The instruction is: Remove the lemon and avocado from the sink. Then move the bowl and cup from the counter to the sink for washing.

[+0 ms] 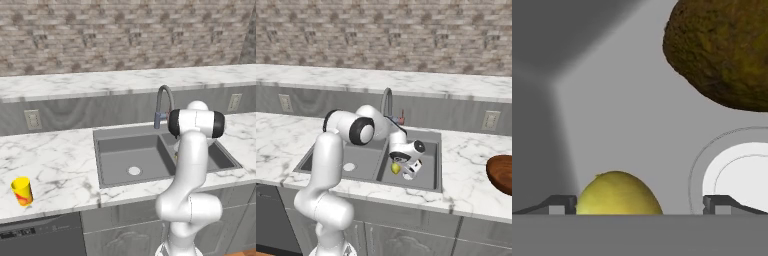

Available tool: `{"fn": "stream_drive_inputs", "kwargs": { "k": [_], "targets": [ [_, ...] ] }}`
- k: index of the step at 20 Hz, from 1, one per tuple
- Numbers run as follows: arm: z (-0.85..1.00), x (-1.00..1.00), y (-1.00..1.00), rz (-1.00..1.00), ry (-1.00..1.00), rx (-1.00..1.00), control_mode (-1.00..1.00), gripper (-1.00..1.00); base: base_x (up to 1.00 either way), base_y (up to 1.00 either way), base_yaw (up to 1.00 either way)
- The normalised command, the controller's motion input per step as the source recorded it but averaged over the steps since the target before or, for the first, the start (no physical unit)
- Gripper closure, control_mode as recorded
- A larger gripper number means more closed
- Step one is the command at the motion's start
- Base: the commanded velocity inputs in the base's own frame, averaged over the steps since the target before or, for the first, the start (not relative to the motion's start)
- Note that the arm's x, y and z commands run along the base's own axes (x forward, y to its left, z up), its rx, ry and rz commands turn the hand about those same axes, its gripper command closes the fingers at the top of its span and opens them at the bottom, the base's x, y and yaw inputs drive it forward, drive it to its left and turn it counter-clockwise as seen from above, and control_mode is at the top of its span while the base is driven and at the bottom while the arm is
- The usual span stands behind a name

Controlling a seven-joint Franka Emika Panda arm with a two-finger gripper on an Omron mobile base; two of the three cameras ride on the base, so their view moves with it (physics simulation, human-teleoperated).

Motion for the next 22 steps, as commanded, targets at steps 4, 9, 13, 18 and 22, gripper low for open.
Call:
{"fn": "stream_drive_inputs", "kwargs": {
  "k": [4,9,13,18,22],
  "targets": [
    [0.00,0.00,0.01,0.00,0.00,0.05,-1.00,-1.00,0.00,0.00,0.00],
    [0.00,0.00,0.00,0.00,0.01,0.06,-1.00,-1.00,0.00,0.00,0.00],
    [0.00,-0.04,0.00,0.00,0.03,0.05,-1.00,-1.00,0.00,0.00,0.00],
    [0.00,-0.04,0.00,0.00,0.03,0.03,-1.00,-1.00,0.00,0.00,0.00],
    [0.04,-0.03,0.02,0.00,0.01,0.04,-1.00,-1.00,0.00,0.00,0.00]
  ]
}}
